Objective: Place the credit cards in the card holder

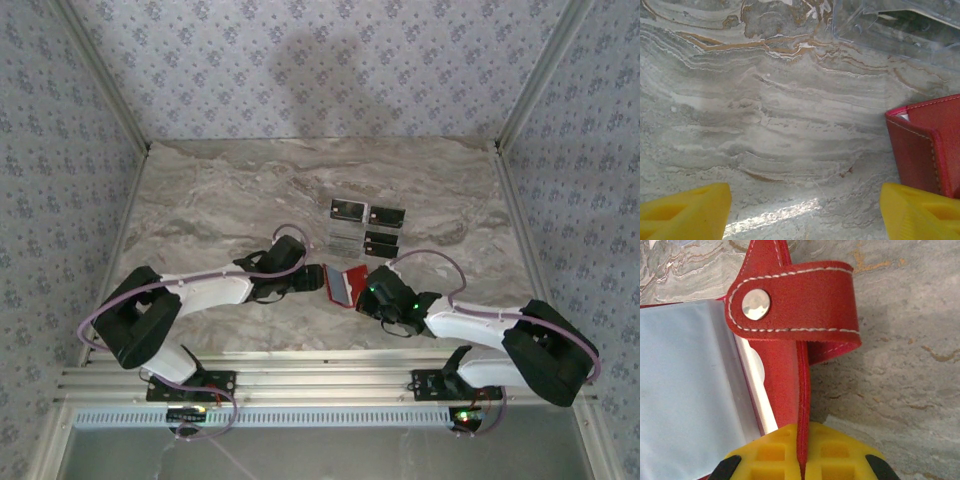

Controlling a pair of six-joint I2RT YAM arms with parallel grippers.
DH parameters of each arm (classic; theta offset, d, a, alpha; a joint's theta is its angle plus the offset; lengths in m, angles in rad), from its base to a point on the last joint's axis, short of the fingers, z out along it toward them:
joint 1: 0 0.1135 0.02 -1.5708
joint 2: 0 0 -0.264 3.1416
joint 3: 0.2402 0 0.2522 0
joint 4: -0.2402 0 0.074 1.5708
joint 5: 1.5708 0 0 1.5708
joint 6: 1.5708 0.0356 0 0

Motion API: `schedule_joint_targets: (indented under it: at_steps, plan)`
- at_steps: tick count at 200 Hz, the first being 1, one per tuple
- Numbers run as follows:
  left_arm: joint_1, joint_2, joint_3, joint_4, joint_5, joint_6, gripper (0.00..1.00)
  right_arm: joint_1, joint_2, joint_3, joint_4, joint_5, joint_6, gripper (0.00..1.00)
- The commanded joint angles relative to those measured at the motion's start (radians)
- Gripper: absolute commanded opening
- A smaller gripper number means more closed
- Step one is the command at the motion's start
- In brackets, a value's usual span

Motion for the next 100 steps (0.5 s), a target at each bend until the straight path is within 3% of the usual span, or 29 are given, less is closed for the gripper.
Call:
schedule_joint_targets:
  at_steps: [1,70,100]
  plan:
    - [-0.014,-0.037,0.016,0.028,-0.023,-0.021,0.78,-0.01,0.005,-0.021,-0.049,0.036,0.015,0.0]
    - [-0.046,-0.08,-0.01,0.072,-0.091,-0.063,0.77,-0.013,0.006,-0.024,-0.044,0.036,0.014,0.0]
    - [-0.051,-0.075,-0.015,0.098,-0.089,-0.079,0.72,-0.017,0.005,-0.031,-0.04,0.035,0.014,0.0]
